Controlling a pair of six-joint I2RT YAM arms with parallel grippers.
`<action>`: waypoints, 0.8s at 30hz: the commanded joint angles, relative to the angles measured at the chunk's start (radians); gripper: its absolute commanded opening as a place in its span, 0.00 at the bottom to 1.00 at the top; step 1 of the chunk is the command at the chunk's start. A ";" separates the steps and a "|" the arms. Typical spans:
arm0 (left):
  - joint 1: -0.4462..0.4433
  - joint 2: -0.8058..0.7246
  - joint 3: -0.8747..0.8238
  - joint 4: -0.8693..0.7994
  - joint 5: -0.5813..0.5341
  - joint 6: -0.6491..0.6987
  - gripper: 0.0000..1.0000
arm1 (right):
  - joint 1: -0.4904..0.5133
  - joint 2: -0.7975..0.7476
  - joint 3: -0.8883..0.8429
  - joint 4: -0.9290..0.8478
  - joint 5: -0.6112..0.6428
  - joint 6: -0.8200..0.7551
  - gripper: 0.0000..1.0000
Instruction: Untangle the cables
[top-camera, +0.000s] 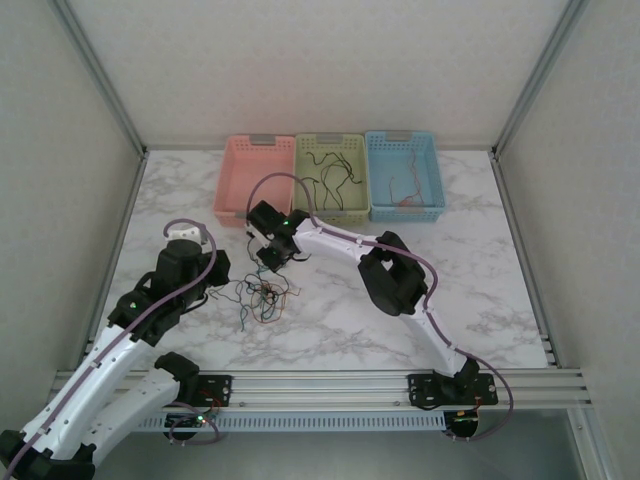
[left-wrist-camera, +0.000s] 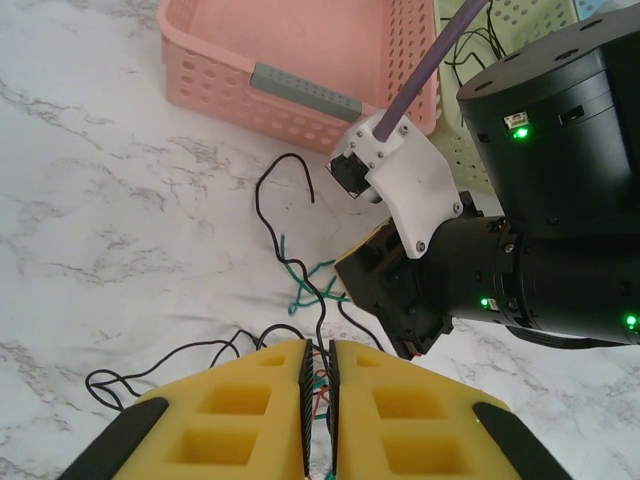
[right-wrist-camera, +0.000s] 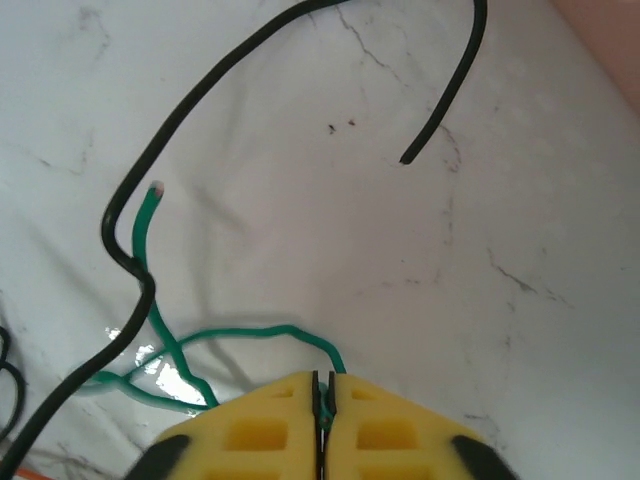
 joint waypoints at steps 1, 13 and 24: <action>0.010 -0.010 0.013 -0.020 -0.009 0.003 0.15 | 0.020 -0.037 0.024 -0.028 0.058 -0.003 0.00; 0.010 -0.037 0.013 -0.035 0.002 -0.003 0.16 | 0.019 -0.251 -0.055 0.001 0.233 0.015 0.00; 0.010 -0.058 -0.009 -0.043 0.002 -0.018 0.17 | -0.028 -0.076 0.319 -0.056 0.311 0.017 0.00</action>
